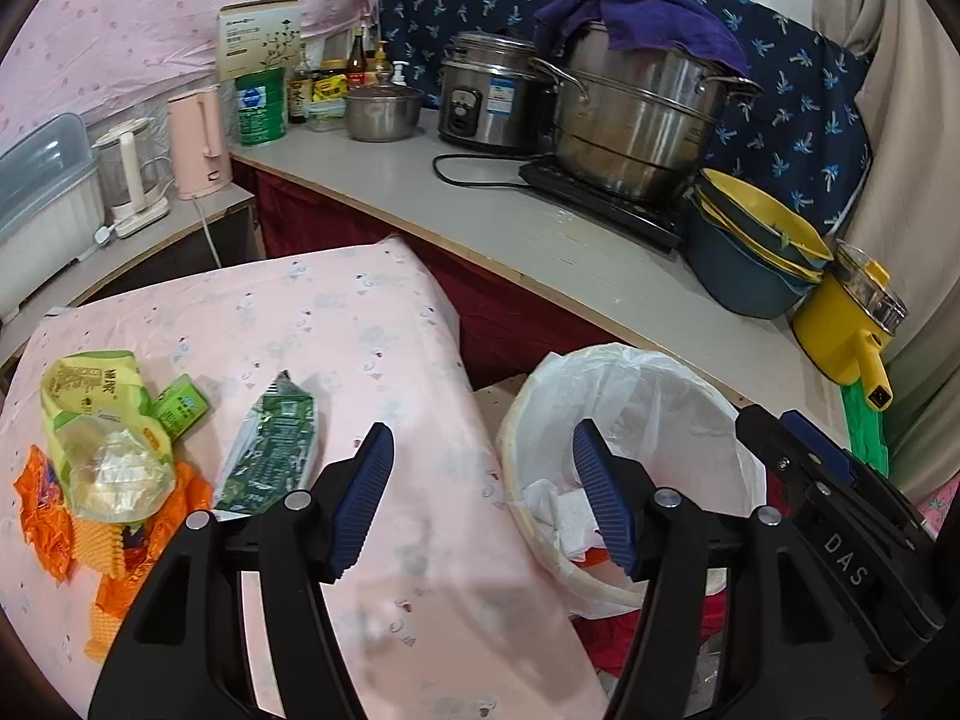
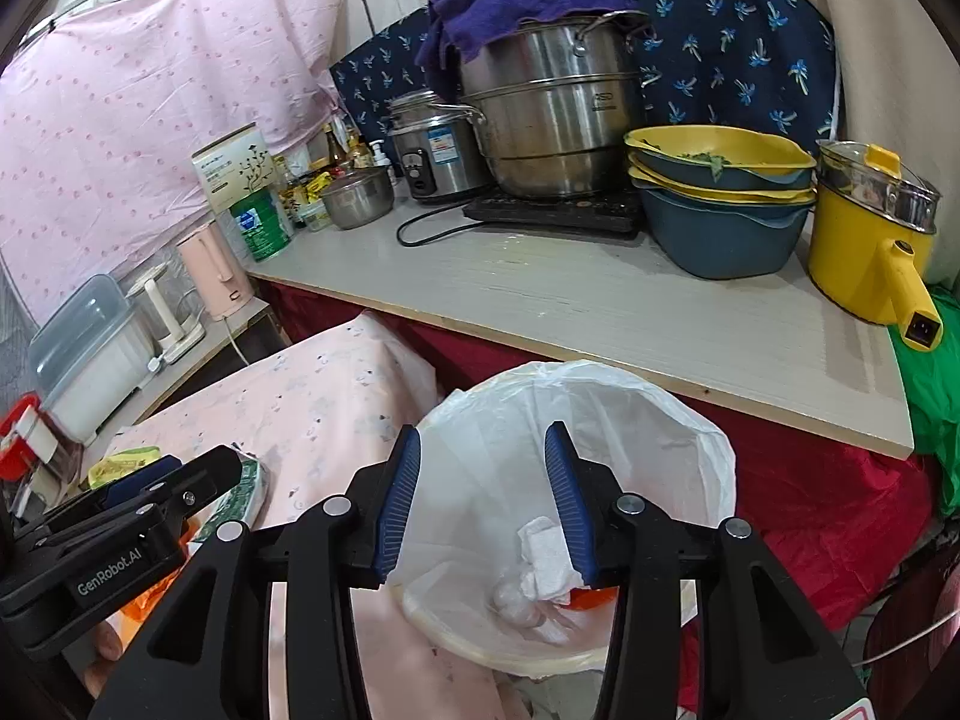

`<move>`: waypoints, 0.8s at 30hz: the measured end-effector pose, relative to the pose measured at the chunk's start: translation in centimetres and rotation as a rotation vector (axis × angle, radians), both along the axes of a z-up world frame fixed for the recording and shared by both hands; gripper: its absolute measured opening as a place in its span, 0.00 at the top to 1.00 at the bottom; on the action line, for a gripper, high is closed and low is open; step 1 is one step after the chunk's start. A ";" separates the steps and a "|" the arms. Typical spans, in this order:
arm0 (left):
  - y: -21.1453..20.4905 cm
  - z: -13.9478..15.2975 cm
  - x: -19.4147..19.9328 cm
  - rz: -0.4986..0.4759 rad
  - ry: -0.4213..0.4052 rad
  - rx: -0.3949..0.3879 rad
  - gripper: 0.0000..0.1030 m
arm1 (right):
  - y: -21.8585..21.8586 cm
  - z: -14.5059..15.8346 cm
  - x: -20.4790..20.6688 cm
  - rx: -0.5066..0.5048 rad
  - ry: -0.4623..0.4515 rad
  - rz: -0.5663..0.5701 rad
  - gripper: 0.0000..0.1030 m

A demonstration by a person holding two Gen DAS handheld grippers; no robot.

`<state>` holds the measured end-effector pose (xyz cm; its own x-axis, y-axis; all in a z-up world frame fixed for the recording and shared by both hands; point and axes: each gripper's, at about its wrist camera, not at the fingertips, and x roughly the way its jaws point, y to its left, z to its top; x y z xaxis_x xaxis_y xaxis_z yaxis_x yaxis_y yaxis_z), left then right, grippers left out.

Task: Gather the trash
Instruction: 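Open the right gripper to drop the paper towel into the bin, then move both open grippers back over the table trash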

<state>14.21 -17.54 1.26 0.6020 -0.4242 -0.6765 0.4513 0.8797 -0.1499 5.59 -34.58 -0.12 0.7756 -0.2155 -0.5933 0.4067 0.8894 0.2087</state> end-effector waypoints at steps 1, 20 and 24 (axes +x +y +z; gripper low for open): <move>0.5 0.1 0.0 0.007 -0.001 -0.003 0.42 | 0.4 0.1 0.1 -0.002 0.000 0.006 0.59; 10.9 1.6 -0.3 0.164 -0.016 -0.051 0.42 | 9.3 1.6 1.0 -0.046 -0.002 0.140 0.56; 13.2 1.6 -0.2 0.202 -0.012 -0.065 0.42 | 11.4 1.7 1.3 -0.057 0.002 0.173 0.56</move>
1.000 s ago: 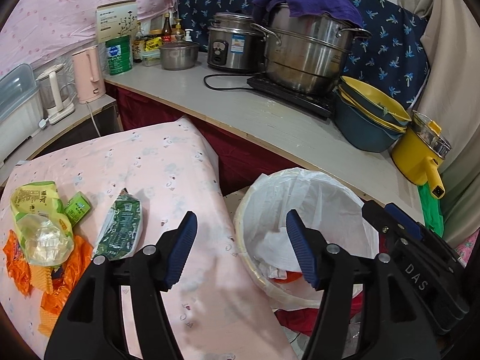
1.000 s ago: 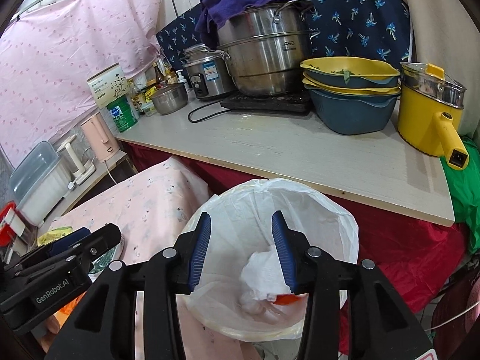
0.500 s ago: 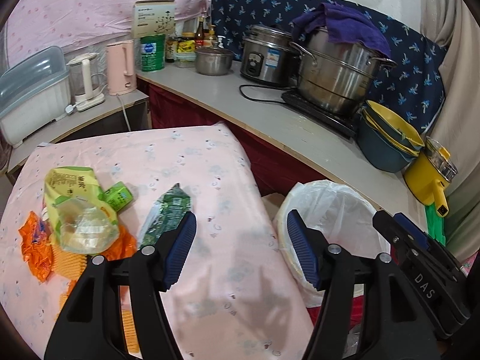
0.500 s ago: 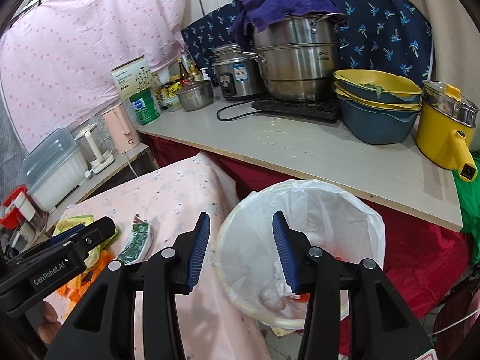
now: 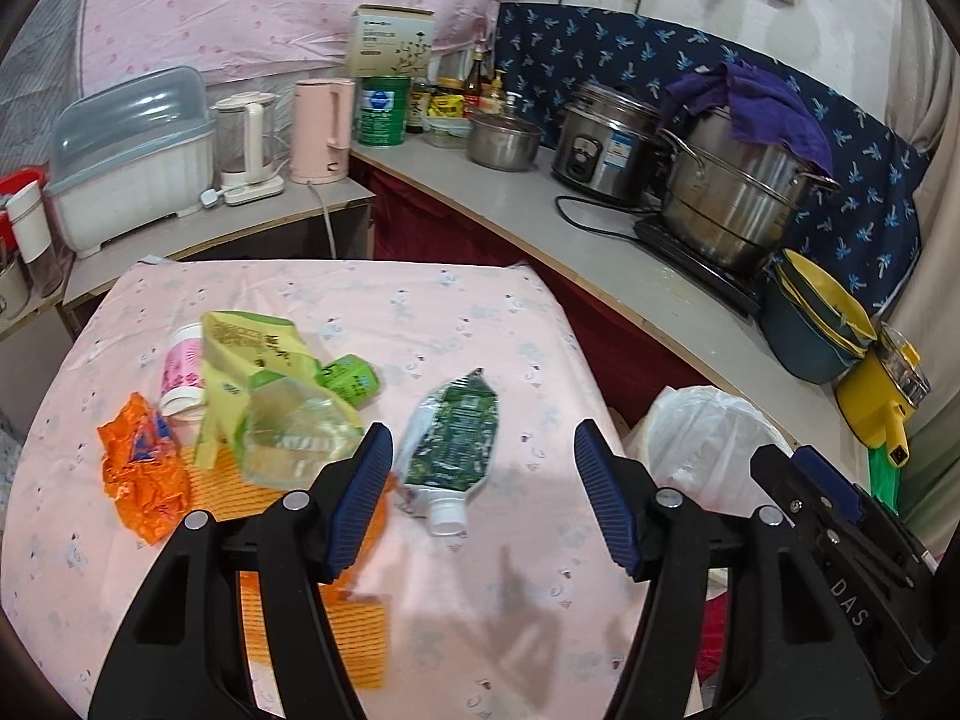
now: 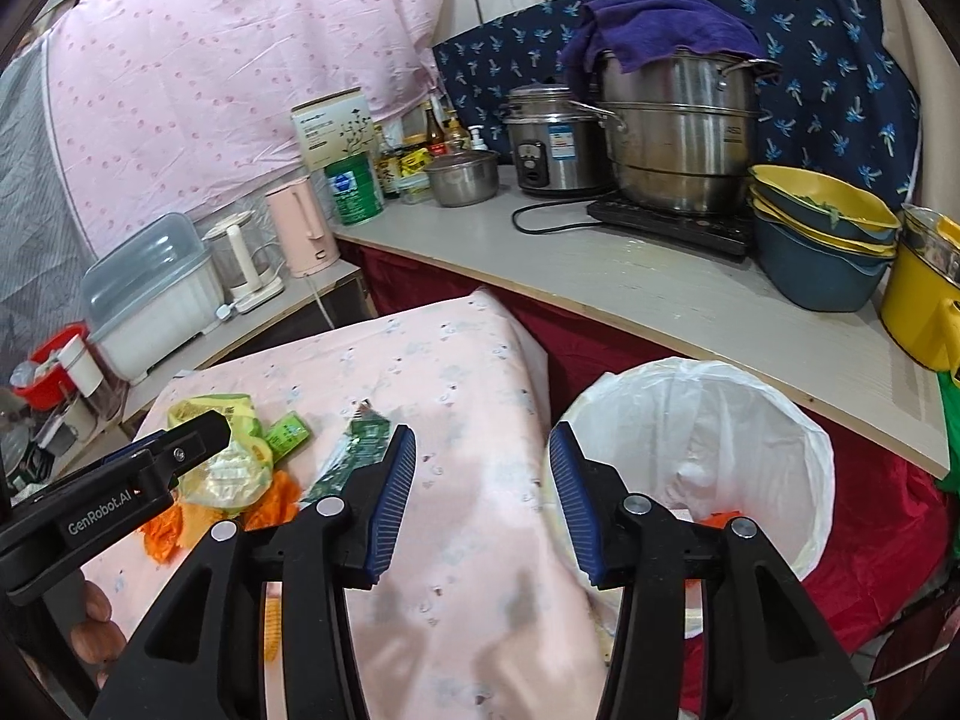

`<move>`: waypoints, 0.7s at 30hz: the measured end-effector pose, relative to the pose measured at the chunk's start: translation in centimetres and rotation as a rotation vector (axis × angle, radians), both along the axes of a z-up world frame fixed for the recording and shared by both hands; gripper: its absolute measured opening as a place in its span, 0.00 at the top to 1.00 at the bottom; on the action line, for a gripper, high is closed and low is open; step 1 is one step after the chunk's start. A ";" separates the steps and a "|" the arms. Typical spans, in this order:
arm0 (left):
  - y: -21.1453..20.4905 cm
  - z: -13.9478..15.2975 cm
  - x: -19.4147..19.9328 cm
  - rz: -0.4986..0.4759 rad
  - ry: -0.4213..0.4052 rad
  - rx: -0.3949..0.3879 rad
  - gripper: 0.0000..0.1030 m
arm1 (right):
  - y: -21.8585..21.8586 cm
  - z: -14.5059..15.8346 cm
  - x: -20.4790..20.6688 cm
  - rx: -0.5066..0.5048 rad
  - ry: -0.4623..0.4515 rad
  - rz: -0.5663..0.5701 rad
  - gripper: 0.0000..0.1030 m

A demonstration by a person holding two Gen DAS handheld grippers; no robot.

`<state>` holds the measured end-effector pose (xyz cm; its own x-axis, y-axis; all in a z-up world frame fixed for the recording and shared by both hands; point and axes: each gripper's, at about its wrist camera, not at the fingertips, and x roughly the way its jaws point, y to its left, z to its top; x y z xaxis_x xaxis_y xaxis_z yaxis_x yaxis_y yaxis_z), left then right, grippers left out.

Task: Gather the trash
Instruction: 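Move both open grippers back over the table trash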

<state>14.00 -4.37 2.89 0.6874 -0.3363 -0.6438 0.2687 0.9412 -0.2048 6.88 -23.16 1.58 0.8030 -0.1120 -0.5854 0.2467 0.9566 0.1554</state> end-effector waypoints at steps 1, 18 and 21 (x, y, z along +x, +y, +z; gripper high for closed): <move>0.6 0.0 0.1 0.010 0.003 -0.006 0.42 | 0.6 0.0 0.1 -0.002 0.002 0.010 0.56; 9.2 -2.1 3.3 0.206 0.080 -0.035 0.31 | 7.3 -2.5 3.5 -0.002 0.074 0.141 0.56; 9.9 -2.5 4.5 0.228 0.097 -0.032 0.24 | 7.9 -3.3 4.5 0.003 0.092 0.156 0.56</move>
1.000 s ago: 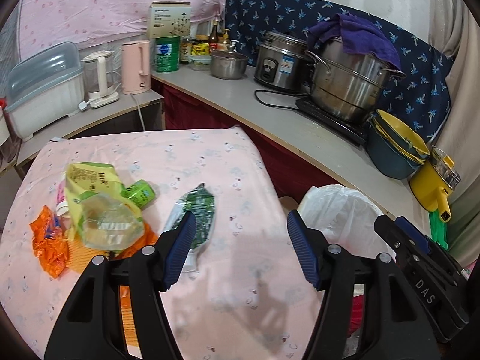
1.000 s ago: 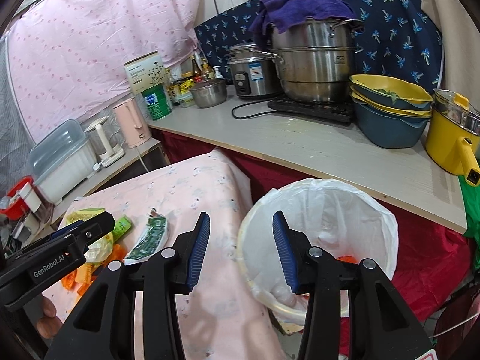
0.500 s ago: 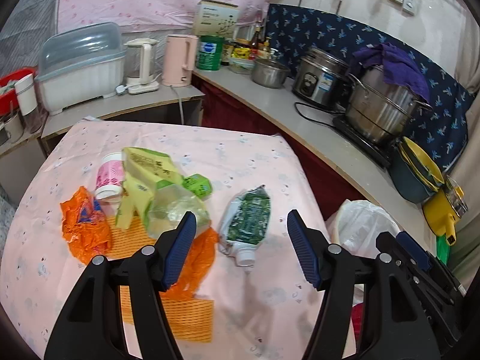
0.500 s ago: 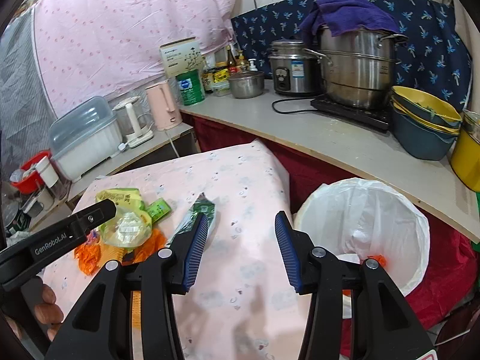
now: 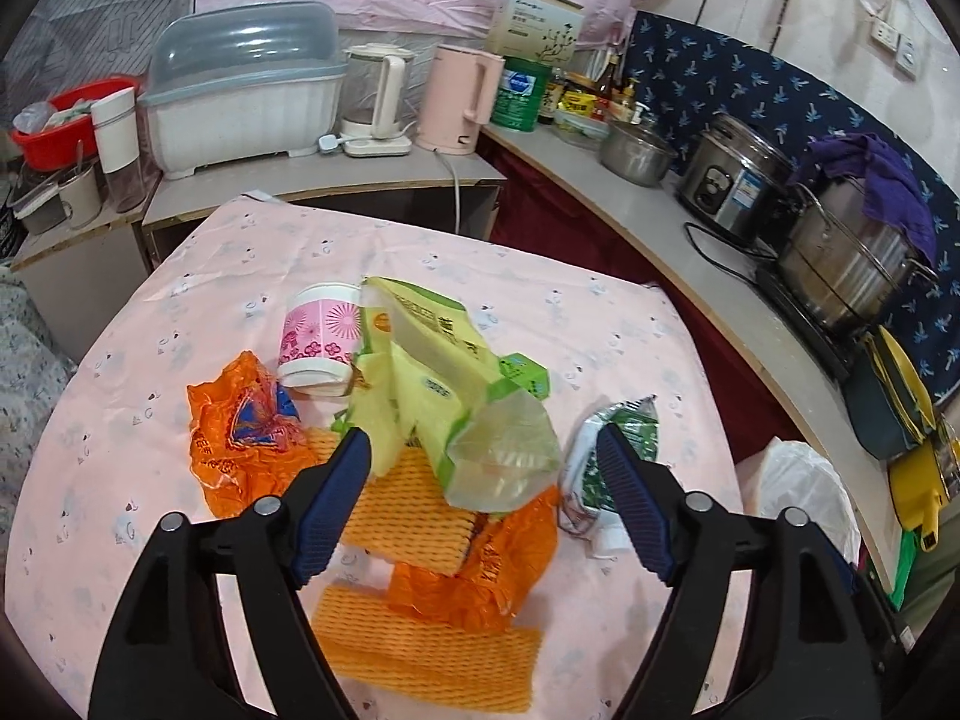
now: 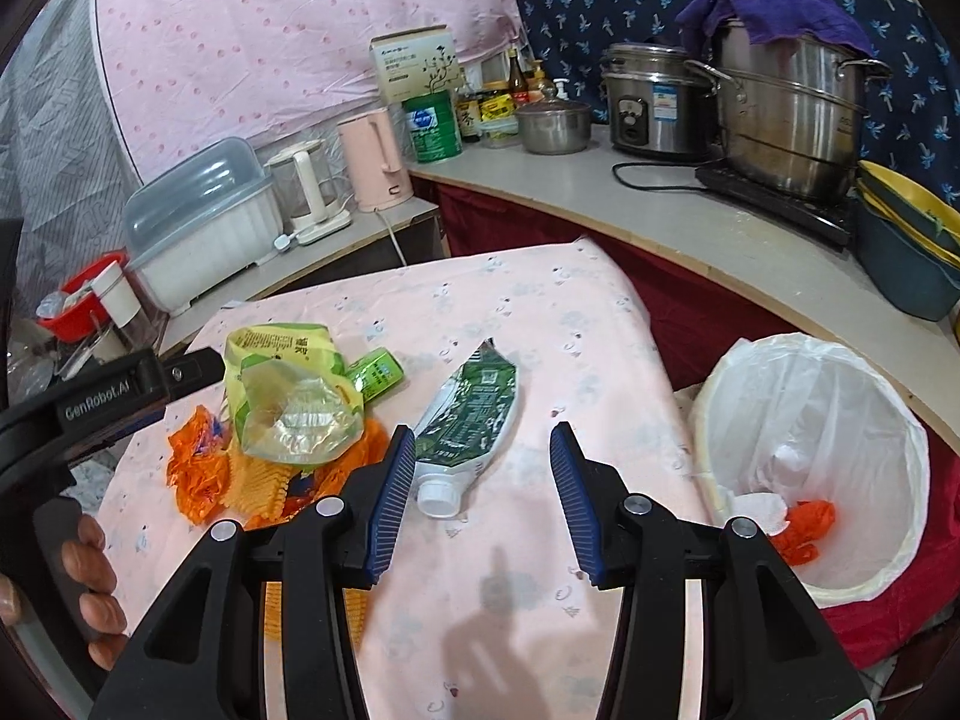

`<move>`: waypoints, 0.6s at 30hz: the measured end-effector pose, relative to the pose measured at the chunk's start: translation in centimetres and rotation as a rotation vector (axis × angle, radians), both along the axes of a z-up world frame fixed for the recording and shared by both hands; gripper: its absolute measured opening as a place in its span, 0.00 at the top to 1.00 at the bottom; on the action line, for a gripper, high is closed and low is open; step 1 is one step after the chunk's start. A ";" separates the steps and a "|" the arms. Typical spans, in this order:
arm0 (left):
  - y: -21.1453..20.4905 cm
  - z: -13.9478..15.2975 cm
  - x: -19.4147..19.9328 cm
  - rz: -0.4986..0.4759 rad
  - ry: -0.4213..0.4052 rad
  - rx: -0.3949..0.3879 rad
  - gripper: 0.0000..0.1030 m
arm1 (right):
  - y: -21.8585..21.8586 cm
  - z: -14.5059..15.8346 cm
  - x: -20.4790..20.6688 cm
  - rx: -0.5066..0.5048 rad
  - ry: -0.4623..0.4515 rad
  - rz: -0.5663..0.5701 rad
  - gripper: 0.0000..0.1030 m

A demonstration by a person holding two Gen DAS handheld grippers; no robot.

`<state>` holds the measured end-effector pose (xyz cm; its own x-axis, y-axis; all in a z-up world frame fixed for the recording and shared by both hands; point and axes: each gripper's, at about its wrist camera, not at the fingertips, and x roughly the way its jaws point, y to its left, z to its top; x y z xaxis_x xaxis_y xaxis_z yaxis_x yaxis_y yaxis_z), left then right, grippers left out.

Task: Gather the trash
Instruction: 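Move both open grippers back over the table trash, then grasp the green squeeze tube with the right gripper while the left gripper grasps the yellow-green snack bag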

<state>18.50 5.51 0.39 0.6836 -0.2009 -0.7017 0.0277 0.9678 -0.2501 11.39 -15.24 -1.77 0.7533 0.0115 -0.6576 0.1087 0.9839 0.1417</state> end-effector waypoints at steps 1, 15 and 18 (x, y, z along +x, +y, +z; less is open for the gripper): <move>0.2 -0.1 0.4 0.009 0.006 0.001 0.21 | 0.2 -0.3 0.3 0.002 0.006 0.004 0.56; 1.1 -3.4 7.1 0.053 0.122 0.004 0.17 | 0.7 -4.4 5.4 0.037 0.090 0.013 0.49; 1.0 -4.1 7.8 0.038 0.140 0.008 0.26 | 0.6 -5.4 6.6 0.051 0.115 0.014 0.49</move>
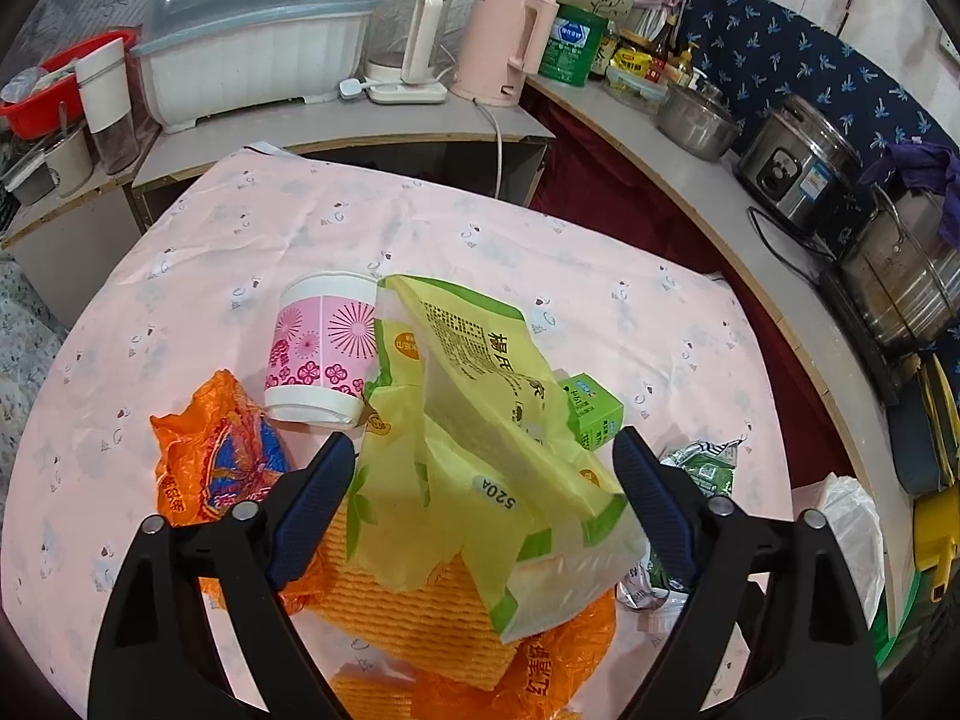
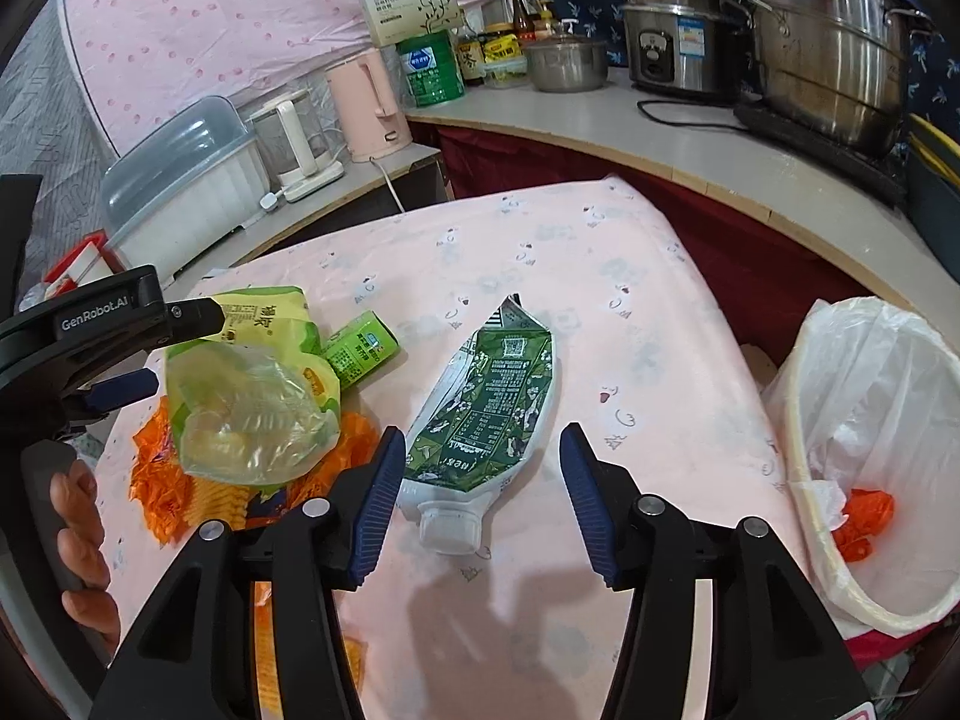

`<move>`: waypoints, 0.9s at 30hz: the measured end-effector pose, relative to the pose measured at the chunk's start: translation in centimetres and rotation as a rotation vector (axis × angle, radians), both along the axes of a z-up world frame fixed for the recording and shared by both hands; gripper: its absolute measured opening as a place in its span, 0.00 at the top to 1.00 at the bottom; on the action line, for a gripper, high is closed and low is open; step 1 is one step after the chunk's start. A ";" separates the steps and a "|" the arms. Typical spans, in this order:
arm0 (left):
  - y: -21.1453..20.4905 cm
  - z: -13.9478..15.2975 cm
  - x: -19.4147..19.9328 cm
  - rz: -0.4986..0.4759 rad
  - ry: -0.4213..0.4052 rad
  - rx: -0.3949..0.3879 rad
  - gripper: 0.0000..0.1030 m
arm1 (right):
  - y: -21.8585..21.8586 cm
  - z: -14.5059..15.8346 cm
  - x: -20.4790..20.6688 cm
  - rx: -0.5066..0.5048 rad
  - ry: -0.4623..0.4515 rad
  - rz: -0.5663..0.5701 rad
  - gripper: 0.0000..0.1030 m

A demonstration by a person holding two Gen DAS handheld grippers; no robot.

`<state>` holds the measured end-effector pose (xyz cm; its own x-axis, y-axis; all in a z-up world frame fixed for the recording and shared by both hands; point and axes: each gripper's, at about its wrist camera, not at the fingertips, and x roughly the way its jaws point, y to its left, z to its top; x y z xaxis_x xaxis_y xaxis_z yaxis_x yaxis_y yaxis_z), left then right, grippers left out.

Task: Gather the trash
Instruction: 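Grasp the green squeeze tube with the right gripper while the left gripper grasps the yellow-green snack bag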

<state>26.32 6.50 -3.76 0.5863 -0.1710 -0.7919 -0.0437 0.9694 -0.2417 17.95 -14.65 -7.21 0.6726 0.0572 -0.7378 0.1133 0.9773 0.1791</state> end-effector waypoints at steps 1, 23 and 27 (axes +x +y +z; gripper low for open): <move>0.0 -0.2 0.1 -0.009 0.006 0.001 0.32 | 0.0 -0.3 0.4 0.004 0.007 0.000 0.49; 0.9 -1.8 0.1 -0.030 0.033 0.006 0.92 | -1.0 -5.1 5.1 0.140 0.103 -0.035 0.64; 0.3 -1.7 -0.3 -0.043 0.028 0.014 0.94 | -1.3 -4.2 4.7 0.171 0.074 -0.032 0.78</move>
